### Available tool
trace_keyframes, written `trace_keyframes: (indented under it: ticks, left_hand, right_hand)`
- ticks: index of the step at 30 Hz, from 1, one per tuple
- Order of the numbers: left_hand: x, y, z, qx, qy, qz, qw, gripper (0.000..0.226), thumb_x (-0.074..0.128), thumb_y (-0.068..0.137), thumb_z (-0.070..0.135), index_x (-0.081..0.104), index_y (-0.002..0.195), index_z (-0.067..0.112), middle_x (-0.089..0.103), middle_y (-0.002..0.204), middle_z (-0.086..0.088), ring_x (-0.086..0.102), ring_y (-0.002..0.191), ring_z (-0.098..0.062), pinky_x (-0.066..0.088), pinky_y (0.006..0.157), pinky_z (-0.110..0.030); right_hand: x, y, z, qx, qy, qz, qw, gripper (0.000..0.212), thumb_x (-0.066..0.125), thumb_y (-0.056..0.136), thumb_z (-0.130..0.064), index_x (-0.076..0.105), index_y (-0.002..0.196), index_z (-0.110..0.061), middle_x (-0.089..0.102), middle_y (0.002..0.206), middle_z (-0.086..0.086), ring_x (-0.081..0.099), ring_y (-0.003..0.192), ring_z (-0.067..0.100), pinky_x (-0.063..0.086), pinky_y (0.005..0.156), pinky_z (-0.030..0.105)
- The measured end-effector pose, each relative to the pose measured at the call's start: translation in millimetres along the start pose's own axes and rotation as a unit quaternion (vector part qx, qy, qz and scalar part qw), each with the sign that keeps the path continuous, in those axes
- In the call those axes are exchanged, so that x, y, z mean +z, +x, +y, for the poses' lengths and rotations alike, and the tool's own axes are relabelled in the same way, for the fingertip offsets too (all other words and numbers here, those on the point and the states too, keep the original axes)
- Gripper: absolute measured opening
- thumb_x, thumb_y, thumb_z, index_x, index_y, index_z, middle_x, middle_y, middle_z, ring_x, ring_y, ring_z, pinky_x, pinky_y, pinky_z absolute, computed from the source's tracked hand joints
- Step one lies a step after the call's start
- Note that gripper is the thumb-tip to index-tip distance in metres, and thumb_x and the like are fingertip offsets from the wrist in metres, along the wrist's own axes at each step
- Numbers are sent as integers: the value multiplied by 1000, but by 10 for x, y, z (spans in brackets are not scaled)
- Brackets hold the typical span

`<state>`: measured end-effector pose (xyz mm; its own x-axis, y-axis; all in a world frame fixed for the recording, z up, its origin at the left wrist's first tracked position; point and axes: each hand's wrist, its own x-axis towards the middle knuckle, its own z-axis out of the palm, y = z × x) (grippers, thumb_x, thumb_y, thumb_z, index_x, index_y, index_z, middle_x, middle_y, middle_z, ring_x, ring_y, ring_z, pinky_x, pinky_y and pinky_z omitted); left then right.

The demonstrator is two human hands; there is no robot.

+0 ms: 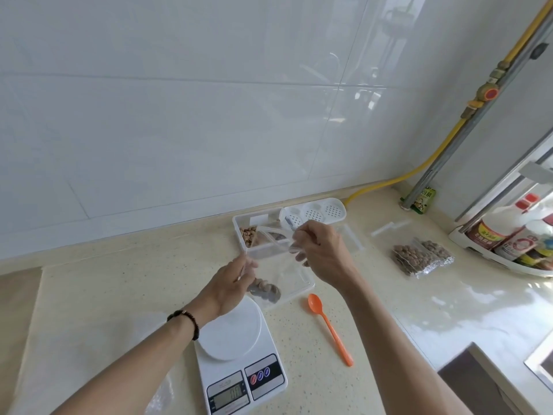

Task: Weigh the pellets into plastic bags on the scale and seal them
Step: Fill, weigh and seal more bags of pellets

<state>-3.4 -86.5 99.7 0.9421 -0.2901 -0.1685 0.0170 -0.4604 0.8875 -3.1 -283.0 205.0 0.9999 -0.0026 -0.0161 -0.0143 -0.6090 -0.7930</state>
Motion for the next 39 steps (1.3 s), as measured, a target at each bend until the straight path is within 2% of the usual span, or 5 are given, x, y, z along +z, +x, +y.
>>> trace_keyframes:
  ticks: [8,18,22,33,39]
  left_hand:
    - [-138,43,-354,-39,82,29,995,16,50,96,13,60,86,19,68,78,8,65,67,-12,51,64,-25]
    - [-113,15,-807,-69,167,58,982,6,63,89,28,61,91,23,71,79,9,66,76,-8,54,73,-33]
    - [-30,-53,-920,-13,281,119,952,25,59,91,27,63,113,15,66,107,-1,57,104,-23,48,86,-36]
    - [8,-780,-1304,-18,419,74,905,76,5,93,59,21,153,15,28,157,-8,6,149,-28,3,117,-55]
    - [30,-1023,-1432,-8,464,62,884,75,5,97,63,20,152,14,30,156,-8,10,148,-30,9,117,-57]
  right_hand:
    - [223,-16,547,101,89,-17,991,21,55,99,-29,60,102,-9,70,87,10,67,70,19,56,62,28]
    - [881,-233,1384,264,53,-47,962,15,62,94,-21,65,88,-8,71,78,12,64,61,16,59,67,36]
    - [962,-235,1446,268,-3,-19,963,29,64,90,-31,58,115,-17,69,101,5,67,91,23,56,86,44]
    - [1155,-497,1097,-8,-275,18,961,53,38,101,-42,36,147,-14,40,151,8,31,141,28,29,110,47]
    - [1284,-577,962,-109,-369,-39,922,73,9,95,-55,25,154,-16,19,163,7,7,152,26,5,120,46]
